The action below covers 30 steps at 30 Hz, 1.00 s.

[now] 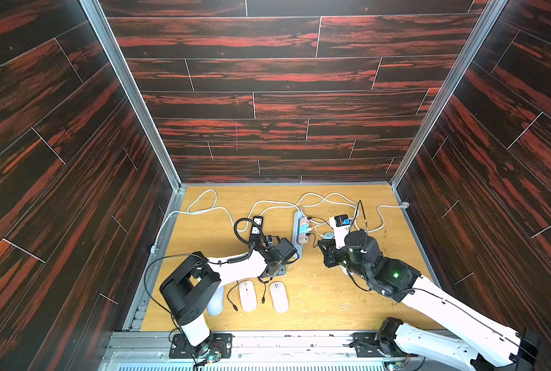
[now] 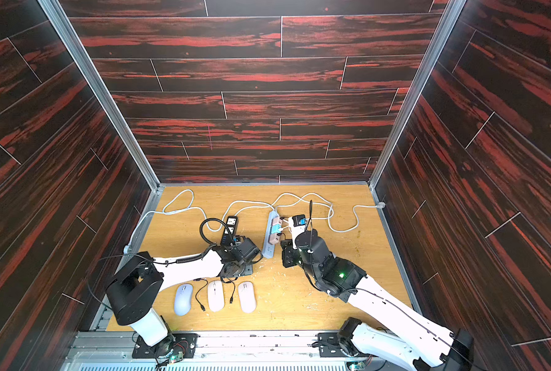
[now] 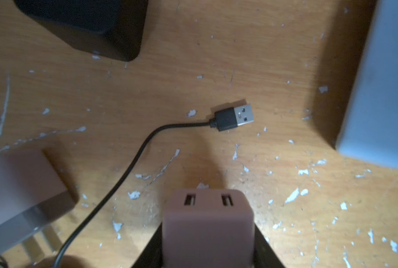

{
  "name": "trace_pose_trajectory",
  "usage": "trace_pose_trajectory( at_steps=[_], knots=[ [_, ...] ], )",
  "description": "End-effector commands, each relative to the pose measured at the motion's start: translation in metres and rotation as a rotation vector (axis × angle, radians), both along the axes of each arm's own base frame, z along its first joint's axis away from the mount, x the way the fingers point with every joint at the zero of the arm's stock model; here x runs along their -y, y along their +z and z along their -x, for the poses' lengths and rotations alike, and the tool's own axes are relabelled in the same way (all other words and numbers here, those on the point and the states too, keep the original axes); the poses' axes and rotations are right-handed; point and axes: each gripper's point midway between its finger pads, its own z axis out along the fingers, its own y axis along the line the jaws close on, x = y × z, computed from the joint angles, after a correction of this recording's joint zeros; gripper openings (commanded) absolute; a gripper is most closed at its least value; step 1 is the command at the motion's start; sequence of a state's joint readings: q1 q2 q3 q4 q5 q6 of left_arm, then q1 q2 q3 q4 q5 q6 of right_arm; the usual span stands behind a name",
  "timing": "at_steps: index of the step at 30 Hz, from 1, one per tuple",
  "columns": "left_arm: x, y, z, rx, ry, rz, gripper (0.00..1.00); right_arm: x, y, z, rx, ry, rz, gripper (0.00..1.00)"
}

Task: Unplug the wireless mouse
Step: Place the plug at the center of the board.

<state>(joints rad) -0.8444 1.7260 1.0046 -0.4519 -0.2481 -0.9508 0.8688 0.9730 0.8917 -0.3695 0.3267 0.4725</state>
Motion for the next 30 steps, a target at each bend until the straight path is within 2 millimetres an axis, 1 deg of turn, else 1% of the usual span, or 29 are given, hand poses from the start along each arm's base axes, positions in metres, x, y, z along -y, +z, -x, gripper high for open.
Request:
trace_pose_trajectory(
  at_steps=[1, 4, 5, 6, 7, 8, 11, 13, 15, 18, 21, 22, 24, 25, 28, 30],
  knots=[
    [0.002, -0.003, 0.0, -0.013, 0.004, 0.0, 0.06, -0.001, 0.005, -0.001, 0.008, 0.001, 0.008, 0.0],
    [0.005, -0.005, 0.001, -0.022, -0.005, 0.012, 0.14, -0.001, 0.003, 0.0, 0.001, 0.003, 0.006, 0.0],
    [0.006, -0.005, 0.001, -0.026, -0.011, 0.017, 0.19, -0.002, 0.002, 0.0, -0.003, 0.003, 0.004, 0.0],
    [0.004, -0.013, 0.003, -0.042, -0.008, 0.001, 0.24, -0.002, 0.002, 0.0, -0.006, 0.001, 0.004, 0.0],
    [0.003, -0.015, 0.004, -0.046, -0.005, -0.005, 0.28, -0.002, 0.002, 0.0, -0.006, 0.002, 0.002, 0.0],
    [0.002, -0.016, 0.004, -0.048, -0.003, -0.008, 0.33, -0.002, 0.002, 0.0, -0.007, 0.001, 0.001, 0.0],
    [0.001, -0.018, 0.005, -0.052, 0.001, -0.008, 0.56, -0.002, 0.002, 0.0, -0.007, 0.0, -0.003, 0.0],
    [0.002, -0.017, 0.005, -0.051, -0.001, -0.002, 0.66, -0.002, 0.003, 0.0, -0.007, 0.001, -0.004, 0.0],
    [0.001, -0.016, 0.004, -0.047, 0.0, -0.003, 0.73, -0.002, 0.002, 0.0, -0.01, 0.0, -0.007, 0.0],
    [0.0, -0.013, 0.004, -0.039, -0.002, -0.005, 0.75, -0.002, 0.003, 0.0, -0.009, -0.005, -0.01, 0.0],
    [0.001, 0.013, -0.001, 0.027, -0.019, 0.031, 0.75, 0.006, 0.008, -0.002, 0.009, -0.043, -0.021, 0.0],
    [0.004, 0.028, -0.005, 0.069, -0.048, 0.055, 0.75, 0.01, 0.012, -0.003, 0.019, -0.064, -0.029, 0.0],
    [0.012, 0.062, -0.009, 0.169, -0.118, 0.122, 0.77, 0.016, 0.019, -0.005, 0.034, -0.087, -0.041, 0.0],
    [0.015, 0.082, -0.012, 0.235, -0.15, 0.152, 0.77, 0.019, 0.022, -0.007, 0.032, -0.095, -0.05, 0.0],
    [0.01, 0.139, -0.019, 0.442, -0.233, 0.184, 0.77, 0.023, 0.031, -0.011, 0.025, -0.097, -0.091, 0.0],
    [0.006, 0.17, -0.022, 0.57, -0.293, 0.174, 0.81, 0.023, 0.037, -0.012, 0.024, -0.09, -0.118, 0.0]
  ],
)
